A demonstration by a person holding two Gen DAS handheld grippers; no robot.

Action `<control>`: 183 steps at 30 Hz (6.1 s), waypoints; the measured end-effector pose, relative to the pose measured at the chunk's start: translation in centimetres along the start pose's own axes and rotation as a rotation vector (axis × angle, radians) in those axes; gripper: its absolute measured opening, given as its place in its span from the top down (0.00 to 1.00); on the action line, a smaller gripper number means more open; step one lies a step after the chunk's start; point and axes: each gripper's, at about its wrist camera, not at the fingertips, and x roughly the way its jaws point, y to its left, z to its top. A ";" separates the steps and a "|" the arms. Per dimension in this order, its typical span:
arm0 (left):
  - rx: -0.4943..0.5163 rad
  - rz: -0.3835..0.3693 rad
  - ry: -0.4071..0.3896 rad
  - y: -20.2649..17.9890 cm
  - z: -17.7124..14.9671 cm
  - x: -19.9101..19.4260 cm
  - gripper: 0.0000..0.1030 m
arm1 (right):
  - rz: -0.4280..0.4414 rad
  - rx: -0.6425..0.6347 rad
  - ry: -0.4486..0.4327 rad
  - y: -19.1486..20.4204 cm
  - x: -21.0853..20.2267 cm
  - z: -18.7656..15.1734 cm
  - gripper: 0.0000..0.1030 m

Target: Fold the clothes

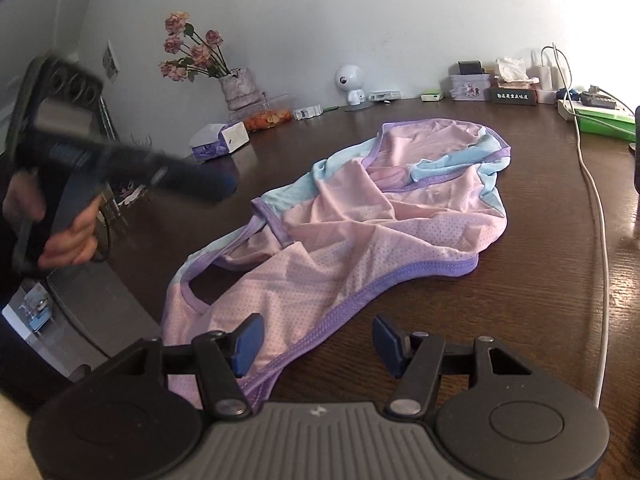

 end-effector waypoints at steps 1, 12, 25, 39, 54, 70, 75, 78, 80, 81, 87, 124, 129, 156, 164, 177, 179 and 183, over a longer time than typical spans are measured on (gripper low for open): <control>0.039 0.004 0.032 -0.5 -0.8 0.3 0.31 | -0.004 -0.003 0.004 0.2 0.0 -0.1 0.43; 0.254 0.083 0.146 0.0 -5.0 1.0 0.57 | -0.137 -0.244 0.069 5.2 1.1 -0.6 0.90; -0.224 0.124 -0.211 6.4 2.0 0.3 0.95 | -0.314 -0.041 -0.157 -1.0 3.6 9.3 0.96; 0.013 0.202 -0.020 2.9 -0.4 0.7 0.41 | -0.180 -0.231 -0.026 1.3 2.7 5.7 0.63; 0.045 0.666 -0.241 0.5 -1.0 -0.6 0.96 | -0.593 -0.297 -0.129 5.1 4.0 4.5 0.81; 0.185 0.622 -0.253 -1.6 -4.5 0.0 0.43 | -0.649 -0.336 -0.193 7.8 2.0 4.8 0.97; 0.442 0.623 -0.182 -4.3 -4.5 2.6 0.43 | -0.663 -0.358 -0.204 8.2 1.2 5.0 0.97; 0.592 0.639 -0.164 -5.4 -5.1 3.8 0.43 | -0.663 -0.360 -0.212 8.5 0.9 5.1 0.97; 0.669 0.646 -0.144 -6.0 -5.4 4.6 0.43 | -0.662 -0.356 -0.230 8.6 0.5 5.3 0.97; 0.695 0.647 -0.136 -6.1 -5.6 5.0 0.44 | -0.662 -0.354 -0.239 8.7 0.4 5.4 0.97; 0.209 0.620 -0.283 -1.3 -3.0 0.8 0.97 | -0.644 -0.330 -0.181 7.6 1.0 4.9 0.96; -0.150 0.410 -0.343 13.9 21.0 0.6 0.98 | -0.464 -0.309 -0.028 -4.2 5.0 23.2 0.99; 0.026 0.510 -0.696 9.7 31.8 -13.2 0.98 | -0.646 -0.497 -0.281 -1.5 0.1 39.3 0.99; -0.285 0.139 -0.221 4.6 -9.0 -7.7 0.29 | -0.185 -0.206 0.116 2.5 -2.1 3.3 0.80; -0.306 0.318 -0.135 11.5 -0.5 -1.2 0.22 | -0.241 -0.204 -0.033 0.0 1.8 10.6 0.64; -0.151 0.469 -0.185 10.8 1.5 3.6 0.95 | -0.468 0.027 -0.135 -5.9 9.4 13.8 0.97; -0.132 0.441 -0.191 10.2 1.8 3.7 0.95 | -0.500 0.094 -0.160 -6.8 7.1 13.0 0.97; -0.095 0.438 -0.141 9.3 2.1 5.1 0.59 | -0.556 0.072 -0.016 -7.0 7.3 11.0 0.88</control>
